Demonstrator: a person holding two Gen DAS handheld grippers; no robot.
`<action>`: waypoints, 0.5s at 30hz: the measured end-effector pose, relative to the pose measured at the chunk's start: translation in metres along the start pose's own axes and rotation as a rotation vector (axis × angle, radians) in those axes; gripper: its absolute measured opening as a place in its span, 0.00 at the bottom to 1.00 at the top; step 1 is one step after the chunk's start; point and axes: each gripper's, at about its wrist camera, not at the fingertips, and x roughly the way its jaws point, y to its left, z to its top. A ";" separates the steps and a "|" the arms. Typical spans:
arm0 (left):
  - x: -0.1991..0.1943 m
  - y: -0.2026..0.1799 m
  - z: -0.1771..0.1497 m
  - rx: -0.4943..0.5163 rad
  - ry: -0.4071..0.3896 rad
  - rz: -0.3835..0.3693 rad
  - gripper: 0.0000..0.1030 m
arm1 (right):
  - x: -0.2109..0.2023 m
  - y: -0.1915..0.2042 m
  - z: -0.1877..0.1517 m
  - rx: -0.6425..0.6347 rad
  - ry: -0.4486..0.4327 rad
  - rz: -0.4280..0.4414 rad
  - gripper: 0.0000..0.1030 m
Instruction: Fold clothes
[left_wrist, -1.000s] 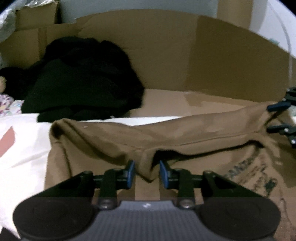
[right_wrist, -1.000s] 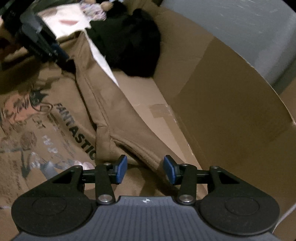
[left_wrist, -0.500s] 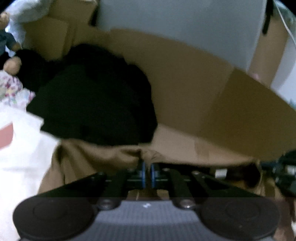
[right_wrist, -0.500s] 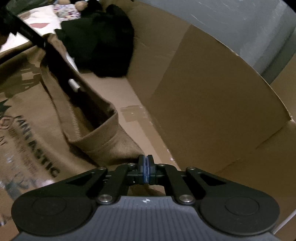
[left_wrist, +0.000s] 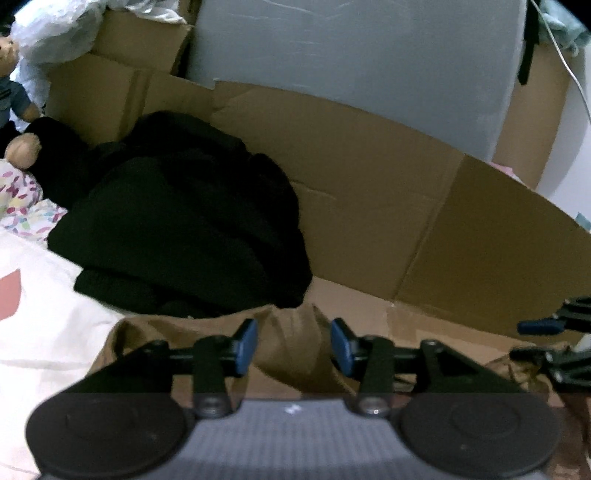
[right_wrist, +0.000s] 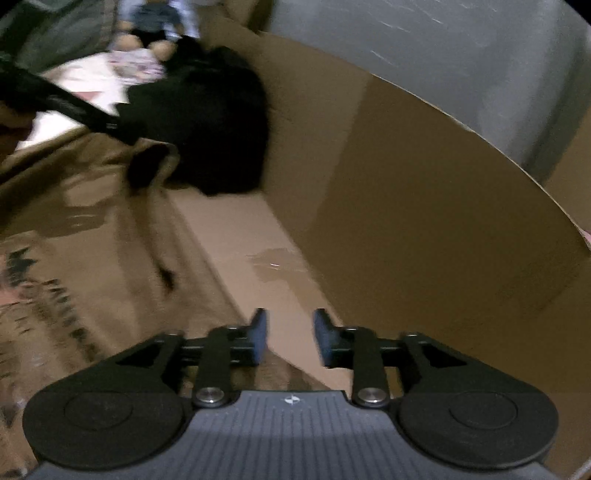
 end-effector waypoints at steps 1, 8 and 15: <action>0.000 0.001 -0.001 -0.006 0.002 0.000 0.46 | -0.001 0.000 0.000 -0.005 0.003 0.022 0.49; -0.007 0.005 -0.009 -0.023 0.016 -0.009 0.46 | 0.015 0.009 -0.001 -0.088 0.101 0.062 0.51; -0.007 0.015 -0.018 -0.067 0.039 -0.030 0.46 | 0.030 0.007 0.002 -0.081 0.154 0.030 0.05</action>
